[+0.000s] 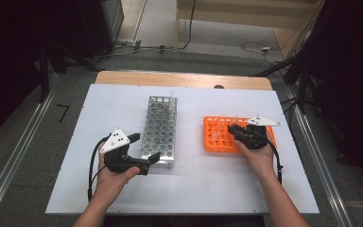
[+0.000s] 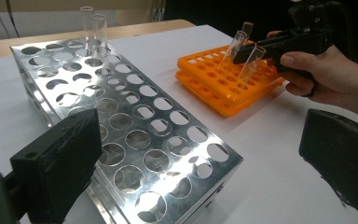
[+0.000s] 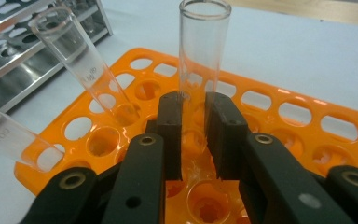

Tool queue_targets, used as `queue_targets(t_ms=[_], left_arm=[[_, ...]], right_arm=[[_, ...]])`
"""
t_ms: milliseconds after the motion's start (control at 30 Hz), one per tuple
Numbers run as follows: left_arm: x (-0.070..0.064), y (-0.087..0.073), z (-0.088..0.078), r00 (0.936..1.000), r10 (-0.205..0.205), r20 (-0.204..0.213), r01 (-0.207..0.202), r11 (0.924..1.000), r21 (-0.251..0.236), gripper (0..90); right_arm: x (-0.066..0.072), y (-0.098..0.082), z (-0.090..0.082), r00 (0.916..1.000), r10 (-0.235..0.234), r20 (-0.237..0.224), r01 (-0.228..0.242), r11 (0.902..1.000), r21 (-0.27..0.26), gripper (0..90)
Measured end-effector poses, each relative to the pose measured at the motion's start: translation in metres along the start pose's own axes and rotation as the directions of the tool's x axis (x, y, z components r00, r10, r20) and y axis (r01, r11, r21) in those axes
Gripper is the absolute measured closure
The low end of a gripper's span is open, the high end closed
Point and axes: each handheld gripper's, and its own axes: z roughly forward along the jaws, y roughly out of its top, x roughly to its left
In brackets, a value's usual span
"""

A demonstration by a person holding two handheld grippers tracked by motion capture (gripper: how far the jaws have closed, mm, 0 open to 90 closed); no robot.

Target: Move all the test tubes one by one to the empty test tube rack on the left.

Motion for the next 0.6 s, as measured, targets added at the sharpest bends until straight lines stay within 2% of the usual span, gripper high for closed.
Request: queue_targets(t_ms=[367,600], left_arm=[[-0.001,0.0,0.001,1.0,0.001,0.004,-0.001,1.0,0.0,0.0],[-0.003,0.0,0.001,0.9999,0.008,0.008,-0.008,1.0,0.0,0.0]], right_arm=[[0.002,0.011,-0.019,0.9999,-0.009,-0.006,0.008,0.9973,-0.073,73.8],[0.005,0.014,-0.035,0.9996,-0.013,-0.026,0.011,0.9961,-0.088,73.8]])
